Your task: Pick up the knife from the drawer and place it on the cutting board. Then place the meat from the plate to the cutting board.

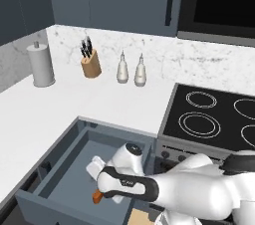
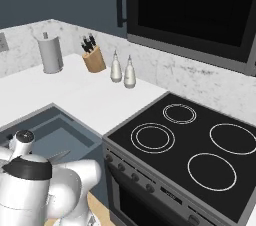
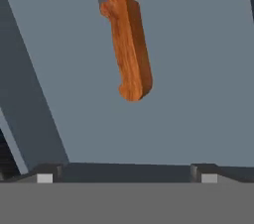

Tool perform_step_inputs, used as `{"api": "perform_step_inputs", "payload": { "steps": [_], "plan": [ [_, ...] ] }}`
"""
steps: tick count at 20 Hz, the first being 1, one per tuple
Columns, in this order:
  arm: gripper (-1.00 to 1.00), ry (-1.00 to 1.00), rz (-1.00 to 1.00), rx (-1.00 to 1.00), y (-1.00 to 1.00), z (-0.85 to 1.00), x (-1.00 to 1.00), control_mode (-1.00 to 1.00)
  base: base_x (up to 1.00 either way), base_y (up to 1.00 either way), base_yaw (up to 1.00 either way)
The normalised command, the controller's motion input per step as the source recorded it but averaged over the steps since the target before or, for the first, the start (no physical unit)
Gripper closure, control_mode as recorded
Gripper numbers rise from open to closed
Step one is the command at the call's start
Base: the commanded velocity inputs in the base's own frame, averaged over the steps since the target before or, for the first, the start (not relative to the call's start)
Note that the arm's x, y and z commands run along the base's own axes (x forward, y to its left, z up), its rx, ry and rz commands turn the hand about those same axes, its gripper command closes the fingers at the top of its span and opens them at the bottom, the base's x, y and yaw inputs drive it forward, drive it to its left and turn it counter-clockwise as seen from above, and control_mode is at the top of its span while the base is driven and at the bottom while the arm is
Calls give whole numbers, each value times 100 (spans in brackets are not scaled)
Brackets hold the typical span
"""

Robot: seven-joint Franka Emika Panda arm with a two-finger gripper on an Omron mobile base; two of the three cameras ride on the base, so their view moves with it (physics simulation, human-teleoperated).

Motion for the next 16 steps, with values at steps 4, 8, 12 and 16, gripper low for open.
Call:
{"api": "perform_step_inputs", "payload": {
  "steps": [4, 8, 12, 16],
  "plan": [
    [-100, 0, 0, 0, -10, 100, 99, -100, 0, 0, 0],
    [-100, 5, 0, -7, 5, 100, 84, -100, 0, 0, 0],
    [-100, 17, 0, -28, 7, 58, 60, -100, 0, 0, 0],
    [-100, 22, 10, -42, 1, -3, 29, -100, 0, 0, 0]
  ]
}}
